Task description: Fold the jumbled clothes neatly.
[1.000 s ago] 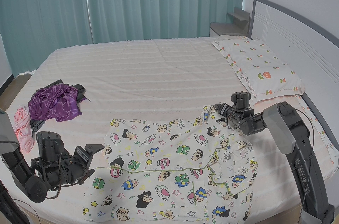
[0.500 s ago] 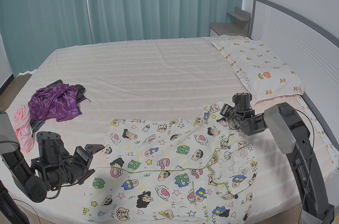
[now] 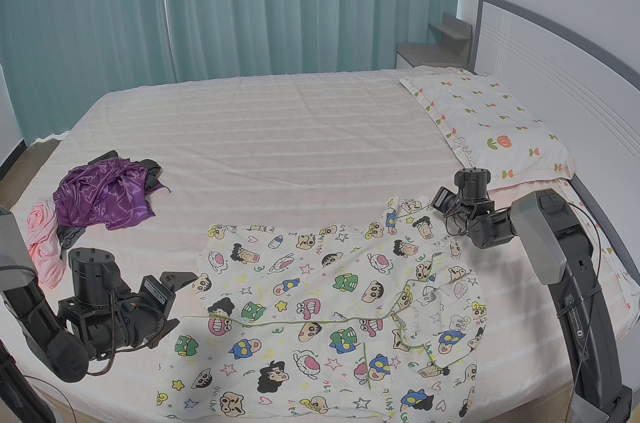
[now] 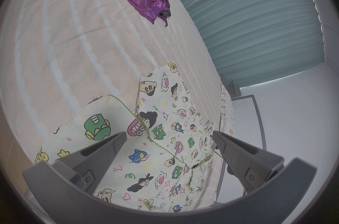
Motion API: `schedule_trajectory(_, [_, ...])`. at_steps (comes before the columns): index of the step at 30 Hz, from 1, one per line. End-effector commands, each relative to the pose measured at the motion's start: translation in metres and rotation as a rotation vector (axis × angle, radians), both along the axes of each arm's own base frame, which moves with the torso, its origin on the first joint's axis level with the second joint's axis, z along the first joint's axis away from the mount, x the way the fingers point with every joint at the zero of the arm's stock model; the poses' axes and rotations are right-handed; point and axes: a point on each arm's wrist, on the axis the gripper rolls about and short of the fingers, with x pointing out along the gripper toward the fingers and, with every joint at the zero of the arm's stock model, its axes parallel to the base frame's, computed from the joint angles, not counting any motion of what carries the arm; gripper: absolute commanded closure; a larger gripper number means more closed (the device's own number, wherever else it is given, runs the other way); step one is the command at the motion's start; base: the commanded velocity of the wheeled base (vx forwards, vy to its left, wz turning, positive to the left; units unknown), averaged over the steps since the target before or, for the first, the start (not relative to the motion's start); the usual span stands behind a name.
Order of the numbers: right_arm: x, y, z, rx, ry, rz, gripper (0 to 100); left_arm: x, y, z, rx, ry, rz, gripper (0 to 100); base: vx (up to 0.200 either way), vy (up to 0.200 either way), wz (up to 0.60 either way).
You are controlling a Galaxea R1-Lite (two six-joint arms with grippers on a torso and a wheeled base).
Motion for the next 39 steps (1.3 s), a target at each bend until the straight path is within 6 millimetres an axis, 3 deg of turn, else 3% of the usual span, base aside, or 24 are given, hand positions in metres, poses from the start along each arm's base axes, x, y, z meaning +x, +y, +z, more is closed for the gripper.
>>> schedule_trajectory(1, [0.0, -0.001, 0.002, 0.001, -0.004, -0.003, 100, 0.0, 0.0, 0.001, -0.001, -0.004, 0.0, 0, 0.0, 0.0, 0.0])
schedule_trajectory(5, [0.0, -0.002, 0.005, 0.001, -0.006, -0.008, 100, 0.0, 0.0, 0.001, -0.001, -0.004, 0.0, 0, 0.0, 0.0, 0.0])
schedule_trajectory(6, [-0.002, -0.008, 0.02, 0.001, -0.011, -0.028, 100, 0.0, 0.0, 0.001, -0.002, -0.005, 0.002, 0, 0.0, 0.0, 0.0])
schedule_trajectory(7, [-0.002, -0.008, 0.02, 0.001, -0.011, -0.028, 100, 0.0, 0.0, 0.001, -0.002, -0.005, 0.002, 0, 0.0, 0.0, 0.0])
schedule_trajectory(8, [-0.009, -0.013, 0.035, 0.007, -0.007, -0.035, 100, 0.0, 0.0, 0.002, -0.003, -0.01, 0.0, 0, 0.0, 0.0, 0.0])
schedule_trajectory(11, [-0.027, -0.018, 0.053, 0.015, 0.024, -0.03, 100, -0.001, 0.0, 0.005, -0.007, -0.023, -0.002, 0, 0.0, 0.0, 0.0])
schedule_trajectory(12, [-0.037, -0.019, 0.056, 0.023, 0.053, -0.012, 0, -0.001, 0.0, 0.006, -0.009, -0.029, -0.005, 0, 0.0, 0.0, 0.0])
schedule_trajectory(14, [-0.046, -0.019, 0.059, 0.032, 0.068, 0.009, 0, -0.002, 0.0, 0.008, -0.011, -0.033, -0.006, 0, 0.0, 0.0, 0.0])
schedule_trajectory(15, [-0.066, -0.02, 0.063, 0.04, 0.082, 0.036, 0, -0.003, 0.0, 0.008, -0.011, -0.036, -0.01, 0, 0.0, 0.0, 0.0])
schedule_trajectory(16, [-0.066, -0.02, 0.063, 0.04, 0.082, 0.036, 0, -0.003, 0.0, 0.008, -0.011, -0.036, -0.01, 0, 0.0, 0.0, 0.0])
schedule_trajectory(17, [-0.089, -0.021, 0.067, 0.047, 0.074, 0.05, 0, -0.004, 0.0, 0.008, -0.011, -0.035, -0.01, 0, 0.0, 0.0, 0.0])
schedule_trajectory(20, [-0.124, -0.021, 0.077, 0.065, 0.021, 0.09, 0, -0.004, 0.001, 0.008, -0.012, -0.033, -0.011, 0, 0.0, 0.0, 0.0])
schedule_trajectory(22, [-0.159, -0.024, 0.089, 0.089, -0.029, 0.14, 0, -0.004, 0.001, 0.008, -0.011, -0.032, -0.011, 0, 0.0, 0.0, 0.0])
schedule_trajectory(23, [-0.161, -0.024, 0.09, 0.09, -0.032, 0.143, 0, -0.004, 0.001, 0.008, -0.011, -0.032, -0.011, 0, 0.0, 0.0, 0.0])
schedule_trajectory(24, [-0.184, -0.027, 0.098, 0.098, -0.042, 0.163, 0, -0.004, 0.0, 0.008, -0.012, -0.035, -0.013, 0, 0.0, 0.0, 0.0])
schedule_trajectory(26, [-0.212, -0.03, 0.105, 0.102, -0.039, 0.173, 0, -0.005, 0.0, 0.01, -0.014, -0.041, -0.015, 0, 0.0, 0.0, 0.0])
schedule_trajectory(29, [-0.234, -0.03, 0.108, 0.102, -0.029, 0.185, 0, -0.006, 0.0, 0.011, -0.015, -0.045, -0.019, 0, 0.0, 0.0, 0.0])
schedule_trajectory(30, [-0.251, -0.031, 0.109, 0.109, -0.018, 0.183, 0, -0.006, -0.001, 0.012, -0.016, -0.048, -0.02, 0, 0.0, 0.0, 0.0])
schedule_trajectory(31, [-0.251, -0.031, 0.109, 0.109, -0.018, 0.183, 0, -0.006, -0.001, 0.012, -0.016, -0.048, -0.02, 0, 0.0, 0.0, 0.0])
schedule_trajectory(34, [-0.275, -0.031, 0.108, 0.16, -0.008, 0.176, 0, -0.008, -0.001, 0.012, -0.018, -0.049, -0.026, 0, 0.0, 0.0, 0.0])
schedule_trajectory(39, [-0.283, -0.024, 0.102, 0.201, -0.007, 0.192, 0, -0.008, -0.001, 0.012, -0.021, -0.048, -0.027, 0, -0.12, 0.0, 0.0])
